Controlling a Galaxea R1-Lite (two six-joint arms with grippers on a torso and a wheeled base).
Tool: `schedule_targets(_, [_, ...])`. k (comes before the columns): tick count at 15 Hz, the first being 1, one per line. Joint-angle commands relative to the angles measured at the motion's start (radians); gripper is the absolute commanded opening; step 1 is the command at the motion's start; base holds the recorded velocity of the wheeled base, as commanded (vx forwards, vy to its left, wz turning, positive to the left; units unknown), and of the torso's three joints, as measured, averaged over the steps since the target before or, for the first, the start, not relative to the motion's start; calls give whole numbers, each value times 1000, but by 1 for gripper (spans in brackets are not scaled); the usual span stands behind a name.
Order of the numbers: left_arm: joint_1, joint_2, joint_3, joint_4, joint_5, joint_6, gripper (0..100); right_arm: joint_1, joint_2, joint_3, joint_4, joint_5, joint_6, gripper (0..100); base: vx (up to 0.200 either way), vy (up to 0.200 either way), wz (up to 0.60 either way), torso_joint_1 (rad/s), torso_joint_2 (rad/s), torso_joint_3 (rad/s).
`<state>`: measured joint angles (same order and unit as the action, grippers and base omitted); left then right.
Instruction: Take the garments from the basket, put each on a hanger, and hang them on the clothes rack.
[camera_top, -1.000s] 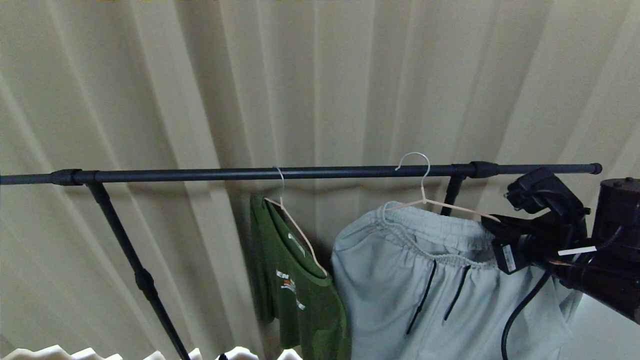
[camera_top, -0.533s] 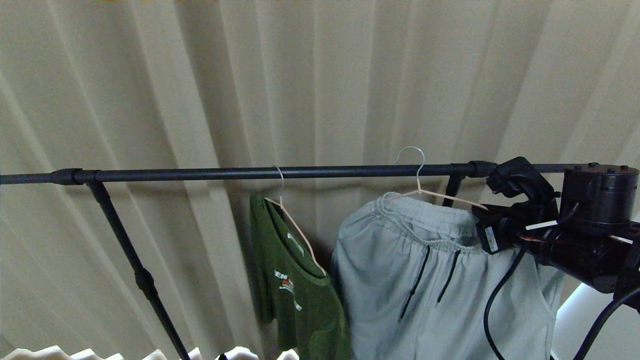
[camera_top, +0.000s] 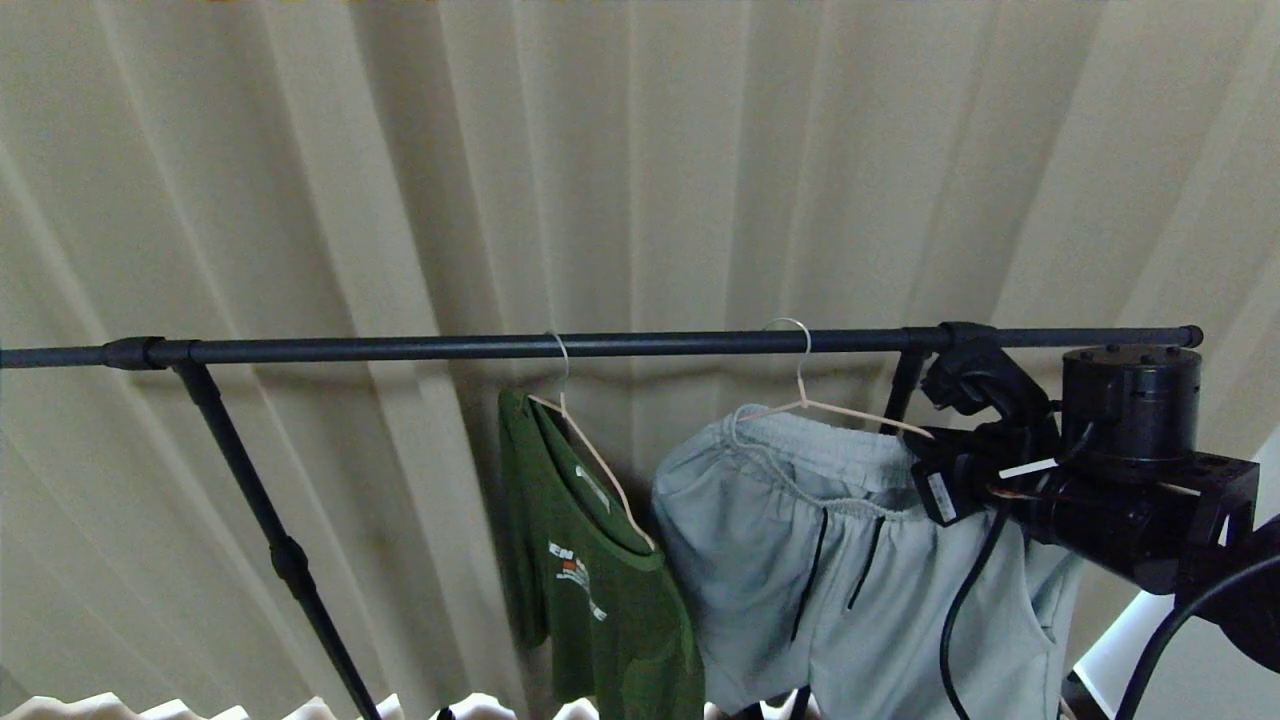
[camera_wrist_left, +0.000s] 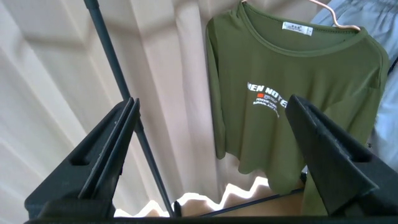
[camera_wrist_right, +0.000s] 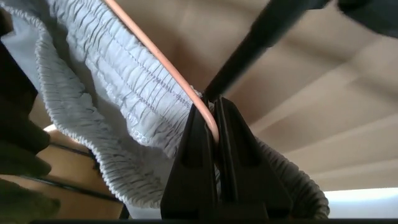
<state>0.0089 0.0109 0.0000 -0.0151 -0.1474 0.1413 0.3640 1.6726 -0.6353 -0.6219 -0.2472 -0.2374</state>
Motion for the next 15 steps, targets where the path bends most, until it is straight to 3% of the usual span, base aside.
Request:
schedule_targets(1, [0, 1, 0, 0, 0, 0, 100, 24, 21, 2, -1, -1, 0, 0, 0, 0, 0, 0, 0, 0])
schedule_targets(7, [0, 1, 0, 0, 0, -2, 100, 64, 22, 11, 2, 0, 6, 0, 0, 0, 0, 0, 0, 0])
schedule_targets(8, [0, 1, 0, 0, 0, -2, 100, 65, 22, 13, 2, 0, 13, 100, 0, 0, 0, 0, 0, 0])
schedule_targets(12, [0, 1, 0, 0, 0, -2, 100, 136, 19, 45, -21, 23, 122, 100, 0, 0, 0, 0, 0, 0])
schedule_targets(13, [0, 1, 0, 0, 0, -2, 100, 168, 24, 57, -84, 60, 168, 100, 0, 0, 0, 0, 0, 0])
schedule_targets(15, [0, 1, 0, 0, 0, -2, 100, 173, 21, 92, -162, 126, 179, 100, 0, 0, 0, 0, 0, 0])
